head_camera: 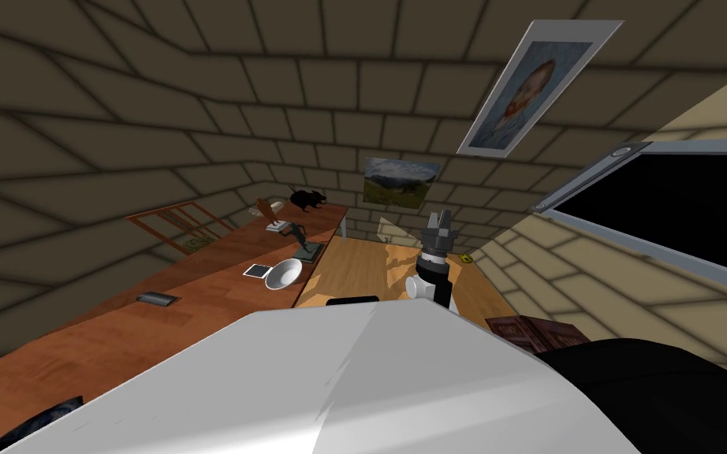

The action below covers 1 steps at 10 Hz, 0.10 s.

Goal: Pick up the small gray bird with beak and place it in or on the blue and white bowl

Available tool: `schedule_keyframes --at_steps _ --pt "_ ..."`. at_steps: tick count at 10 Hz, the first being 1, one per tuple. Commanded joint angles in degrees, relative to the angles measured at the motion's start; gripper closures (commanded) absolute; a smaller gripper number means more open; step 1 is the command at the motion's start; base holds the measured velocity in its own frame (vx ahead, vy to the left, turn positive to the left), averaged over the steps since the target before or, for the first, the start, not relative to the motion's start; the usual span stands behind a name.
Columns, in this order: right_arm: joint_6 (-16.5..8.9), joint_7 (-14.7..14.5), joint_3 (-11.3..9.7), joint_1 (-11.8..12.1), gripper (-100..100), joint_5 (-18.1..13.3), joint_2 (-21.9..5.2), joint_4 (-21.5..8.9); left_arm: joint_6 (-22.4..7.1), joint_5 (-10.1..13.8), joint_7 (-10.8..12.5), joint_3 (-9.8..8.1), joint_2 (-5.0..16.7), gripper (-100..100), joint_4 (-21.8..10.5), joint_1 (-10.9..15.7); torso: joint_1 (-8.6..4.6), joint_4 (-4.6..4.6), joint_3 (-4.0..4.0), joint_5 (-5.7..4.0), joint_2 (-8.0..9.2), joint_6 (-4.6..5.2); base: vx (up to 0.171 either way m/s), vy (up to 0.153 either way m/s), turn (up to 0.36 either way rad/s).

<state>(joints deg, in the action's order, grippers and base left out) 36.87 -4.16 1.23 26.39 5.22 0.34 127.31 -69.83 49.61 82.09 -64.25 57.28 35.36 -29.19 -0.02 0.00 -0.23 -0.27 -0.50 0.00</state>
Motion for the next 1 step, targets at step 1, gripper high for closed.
schedule_keyframes --at_steps 1 --pt "0.0 0.0 0.0 0.0 0 0.0 0.0 0.0 0.0 0.0 0.0 0.0 0.0 0 0.0 0.0 0.0 0.0 0.0 0.0 0.0 0.0 0.0 0.0 0.0"
